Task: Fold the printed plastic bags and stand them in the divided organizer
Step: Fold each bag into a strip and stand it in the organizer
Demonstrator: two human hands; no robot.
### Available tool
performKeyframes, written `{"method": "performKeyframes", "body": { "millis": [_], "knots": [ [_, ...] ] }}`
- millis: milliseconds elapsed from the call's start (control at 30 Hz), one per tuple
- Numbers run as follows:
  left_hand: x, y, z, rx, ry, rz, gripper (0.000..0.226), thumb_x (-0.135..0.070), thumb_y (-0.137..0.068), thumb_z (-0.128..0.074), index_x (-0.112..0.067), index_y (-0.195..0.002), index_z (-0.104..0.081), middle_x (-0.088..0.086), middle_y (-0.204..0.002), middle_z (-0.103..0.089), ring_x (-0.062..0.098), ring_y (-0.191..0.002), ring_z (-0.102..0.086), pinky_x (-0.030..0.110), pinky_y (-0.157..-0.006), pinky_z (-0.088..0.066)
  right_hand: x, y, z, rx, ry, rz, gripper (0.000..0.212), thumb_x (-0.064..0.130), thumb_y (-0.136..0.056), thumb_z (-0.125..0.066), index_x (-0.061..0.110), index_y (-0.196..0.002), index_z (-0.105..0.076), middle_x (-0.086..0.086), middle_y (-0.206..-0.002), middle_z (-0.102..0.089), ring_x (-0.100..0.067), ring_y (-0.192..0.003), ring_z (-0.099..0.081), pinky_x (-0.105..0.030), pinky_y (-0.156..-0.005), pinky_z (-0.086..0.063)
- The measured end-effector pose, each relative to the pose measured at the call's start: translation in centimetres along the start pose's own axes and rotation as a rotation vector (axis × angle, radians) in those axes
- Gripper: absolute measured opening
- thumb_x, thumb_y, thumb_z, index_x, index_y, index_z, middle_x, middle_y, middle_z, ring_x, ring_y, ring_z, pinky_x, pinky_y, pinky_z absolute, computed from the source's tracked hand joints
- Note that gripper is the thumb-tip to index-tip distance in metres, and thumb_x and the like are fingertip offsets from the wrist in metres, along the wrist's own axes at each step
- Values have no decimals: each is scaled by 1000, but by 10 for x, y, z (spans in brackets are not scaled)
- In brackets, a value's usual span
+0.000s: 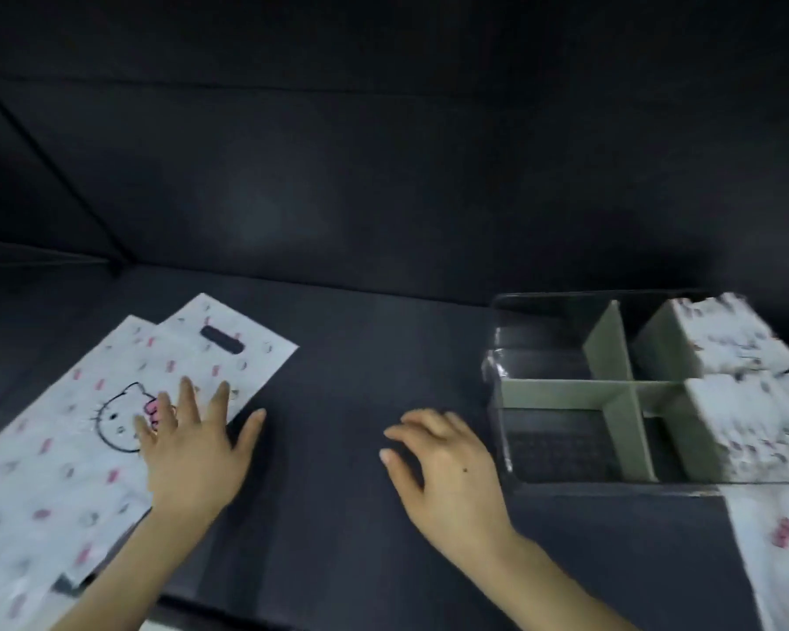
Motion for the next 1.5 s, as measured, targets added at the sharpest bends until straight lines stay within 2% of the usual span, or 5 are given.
{"method": "performKeyframes", "body": {
  "millis": [467,733,967,1267,1500],
  "knots": [
    [67,13,-37,77,255,-594,46,-57,-99,-25,-41,-137,-47,-5,-154,-30,20,-146,-15,41,-117,-2,37,-55,-77,341,143,-390,69,40,-88,-64,22,-146,-32,-2,-125,-52,-21,-111,-51,-28,-87,-42],
    [38,22,-28,-29,366,-661,39,-40,-92,-46,-25,-124,-64,2,-142,-50,24,-137,-39,47,-115,-26,32,-9,-54,348,31,-361,12,22,-90,-62,13,-87,-70,3,-75,-71,-16,-72,-66,-27,-67,-47],
    [5,66,-46,91,499,-813,61,-64,-86,-49,-33,-139,-43,-7,-144,-48,14,-140,-33,35,-118,-15,41,7,-11,553,-830,-1083,19,0,-86,-62,-5,-68,-60,-7,-45,-53,-11,-34,-43,-19,-33,-29],
    [-9,51,-11,353,1286,190,31,-37,-99,-45,-19,-87,-68,-11,-87,-71,-8,-88,-60,14,-84,-41,22,-22,47,-22,-485,-470,24,43,-82,-66,34,-104,-62,24,-98,-67,6,-90,-61,-9,-78,-44],
    [-6,51,-2,481,1340,299,39,-40,-99,-40,-14,-101,-69,-4,-96,-75,11,-93,-70,24,-87,-49,1,-11,3,393,-648,-679,84,38,-74,-74,27,-146,-33,11,-130,-57,-3,-116,-53,-19,-93,-37]
  ]
}}
Point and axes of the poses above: each hand's wrist, its own y-axis away from the middle knuckle, its own z-axis out of the back of the hand, x = y × z, the point moved 1 cm from there along -y, towards the middle knuckle
